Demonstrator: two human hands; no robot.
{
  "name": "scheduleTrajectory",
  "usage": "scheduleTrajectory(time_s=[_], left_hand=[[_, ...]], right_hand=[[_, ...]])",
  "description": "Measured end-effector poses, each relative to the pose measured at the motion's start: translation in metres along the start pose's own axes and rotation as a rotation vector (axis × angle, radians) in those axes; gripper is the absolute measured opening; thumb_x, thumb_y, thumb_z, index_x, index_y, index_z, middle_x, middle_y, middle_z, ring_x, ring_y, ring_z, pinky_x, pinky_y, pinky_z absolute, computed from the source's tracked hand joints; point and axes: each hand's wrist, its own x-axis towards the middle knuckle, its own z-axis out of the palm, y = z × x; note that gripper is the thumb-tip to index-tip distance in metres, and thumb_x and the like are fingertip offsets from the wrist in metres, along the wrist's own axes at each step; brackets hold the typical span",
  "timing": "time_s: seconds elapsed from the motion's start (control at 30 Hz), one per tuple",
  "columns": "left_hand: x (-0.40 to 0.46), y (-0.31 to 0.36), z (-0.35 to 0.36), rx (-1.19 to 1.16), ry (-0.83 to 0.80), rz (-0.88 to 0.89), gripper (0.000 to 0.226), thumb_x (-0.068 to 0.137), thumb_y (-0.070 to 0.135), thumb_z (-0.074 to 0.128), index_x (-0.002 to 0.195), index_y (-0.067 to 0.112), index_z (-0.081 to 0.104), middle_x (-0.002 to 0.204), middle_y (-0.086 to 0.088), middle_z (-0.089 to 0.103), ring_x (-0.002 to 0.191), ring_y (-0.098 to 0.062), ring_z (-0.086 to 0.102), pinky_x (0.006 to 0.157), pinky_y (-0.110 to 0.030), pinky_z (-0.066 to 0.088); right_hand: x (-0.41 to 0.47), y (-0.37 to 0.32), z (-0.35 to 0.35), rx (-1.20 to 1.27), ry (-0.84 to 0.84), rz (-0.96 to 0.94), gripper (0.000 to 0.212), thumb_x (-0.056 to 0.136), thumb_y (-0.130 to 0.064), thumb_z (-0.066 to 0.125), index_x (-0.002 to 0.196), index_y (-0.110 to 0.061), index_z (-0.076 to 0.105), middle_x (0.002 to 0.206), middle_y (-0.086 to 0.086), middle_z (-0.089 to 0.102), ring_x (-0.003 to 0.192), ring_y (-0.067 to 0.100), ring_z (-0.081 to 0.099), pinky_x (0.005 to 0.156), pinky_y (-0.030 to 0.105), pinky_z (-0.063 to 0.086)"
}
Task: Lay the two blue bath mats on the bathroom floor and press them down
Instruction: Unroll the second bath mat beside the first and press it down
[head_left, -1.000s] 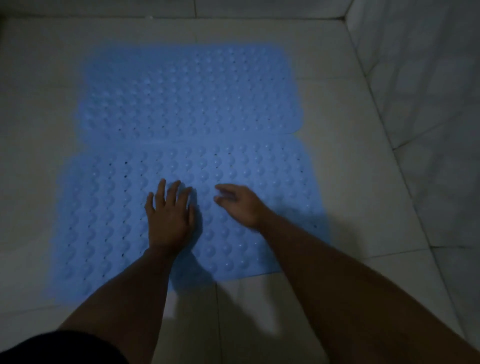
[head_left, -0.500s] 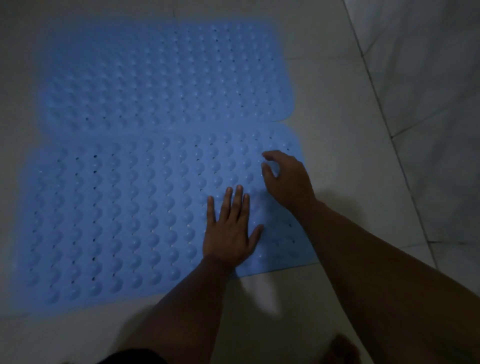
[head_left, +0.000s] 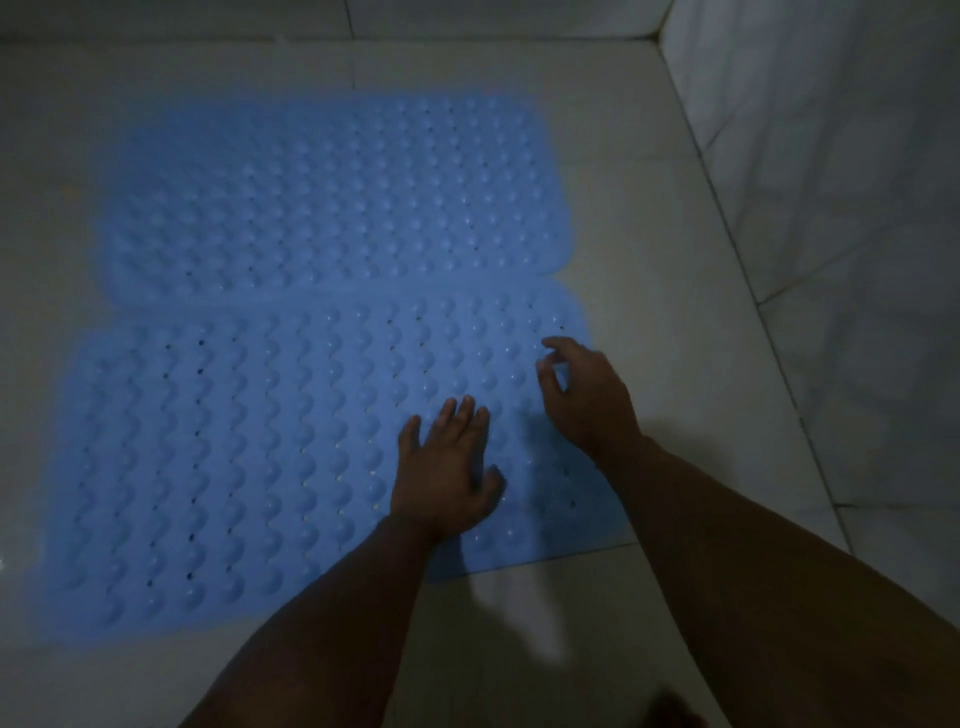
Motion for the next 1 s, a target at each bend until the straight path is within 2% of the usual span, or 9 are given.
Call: scheduleTrajectory(time_s=[0.03, 0.1, 0.17, 0.23, 0.43, 0.73, 0.9, 0.93, 1.0], left_hand=[[0.001, -0.001, -0.006, 0.016, 0.1, 0.002, 0.072, 0.088, 0.052, 0.046, 0.151, 0.019, 0.045, 0.156, -0.006, 0.046, 0.148, -0.028, 0.038, 0.112, -0.054, 0.027], [0.005, 0.001, -0.013, 0.061, 0.213, 0.007, 0.061, 0.084, 0.045, 0.047, 0.139, 0.02, 0.059, 0.137, -0.003, 0.062, 0.136, -0.029, 0.05, 0.102, -0.049, 0.034], [0.013, 0.009, -0.015, 0.073, 0.217, -0.012, 0.06, 0.085, 0.044, 0.045, 0.139, 0.021, 0.059, 0.138, -0.003, 0.061, 0.14, -0.029, 0.046, 0.104, -0.049, 0.033], [0.019, 0.014, -0.011, 0.082, 0.216, -0.014, 0.059, 0.088, 0.044, 0.045, 0.142, 0.021, 0.056, 0.144, -0.003, 0.057, 0.146, -0.028, 0.039, 0.109, -0.051, 0.032], [0.026, 0.011, 0.005, 0.11, 0.26, 0.034, 0.055, 0.093, 0.042, 0.05, 0.143, 0.02, 0.055, 0.151, -0.005, 0.051, 0.152, -0.03, 0.03, 0.115, -0.056, 0.03], [0.041, 0.005, 0.013, 0.122, 0.291, 0.014, 0.055, 0.094, 0.04, 0.048, 0.144, 0.019, 0.055, 0.156, -0.009, 0.046, 0.154, -0.034, 0.025, 0.117, -0.058, 0.027], [0.043, 0.005, 0.0, 0.125, 0.316, 0.046, 0.053, 0.095, 0.04, 0.045, 0.142, 0.016, 0.057, 0.155, -0.011, 0.048, 0.152, -0.036, 0.028, 0.116, -0.059, 0.028], [0.043, 0.004, -0.005, 0.134, 0.33, 0.053, 0.052, 0.095, 0.039, 0.046, 0.141, 0.016, 0.058, 0.154, -0.011, 0.048, 0.152, -0.036, 0.029, 0.116, -0.059, 0.028], [0.042, 0.003, -0.012, 0.148, 0.345, 0.063, 0.051, 0.095, 0.039, 0.047, 0.139, 0.016, 0.058, 0.153, -0.01, 0.049, 0.151, -0.036, 0.03, 0.116, -0.058, 0.028]], right_hand=[[-0.01, 0.0, 0.003, -0.059, -0.011, -0.058, 0.039, 0.095, -0.04, 0.05, 0.127, -0.021, 0.063, 0.116, 0.003, 0.069, 0.111, 0.028, 0.062, 0.093, 0.044, 0.054], [-0.033, 0.007, 0.015, -0.205, -0.06, -0.189, 0.046, 0.097, -0.041, 0.044, 0.131, -0.016, 0.062, 0.129, 0.01, 0.064, 0.125, 0.032, 0.057, 0.101, 0.049, 0.051], [-0.053, 0.02, 0.029, -0.307, -0.148, -0.255, 0.055, 0.099, -0.042, 0.04, 0.143, -0.011, 0.052, 0.151, 0.016, 0.048, 0.144, 0.035, 0.039, 0.115, 0.052, 0.036], [-0.068, 0.028, 0.04, -0.377, -0.23, -0.251, 0.062, 0.102, -0.044, 0.034, 0.152, -0.009, 0.038, 0.163, 0.017, 0.028, 0.153, 0.035, 0.02, 0.121, 0.057, 0.024], [-0.077, 0.032, 0.058, -0.451, -0.18, -0.212, 0.063, 0.105, -0.041, 0.033, 0.158, -0.01, 0.024, 0.167, 0.014, 0.013, 0.156, 0.028, 0.003, 0.125, 0.055, 0.011], [-0.075, 0.041, 0.059, -0.323, -0.201, -0.195, 0.077, 0.098, -0.05, 0.045, 0.16, -0.014, 0.018, 0.169, 0.009, 0.006, 0.157, 0.023, -0.006, 0.126, 0.049, 0.0], [-0.062, 0.039, 0.045, -0.166, -0.393, -0.112, 0.076, 0.097, -0.055, 0.04, 0.161, -0.021, 0.015, 0.169, 0.002, 0.0, 0.155, 0.019, -0.011, 0.126, 0.046, -0.005], [-0.053, 0.032, 0.035, -0.107, -0.453, -0.061, 0.074, 0.099, -0.053, 0.045, 0.16, -0.021, 0.018, 0.169, 0.003, 0.003, 0.156, 0.019, -0.007, 0.126, 0.045, -0.003], [-0.033, 0.023, 0.014, 0.014, -0.512, 0.053, 0.065, 0.1, -0.046, 0.054, 0.155, -0.02, 0.034, 0.166, 0.005, 0.023, 0.155, 0.019, 0.015, 0.126, 0.042, 0.012]])
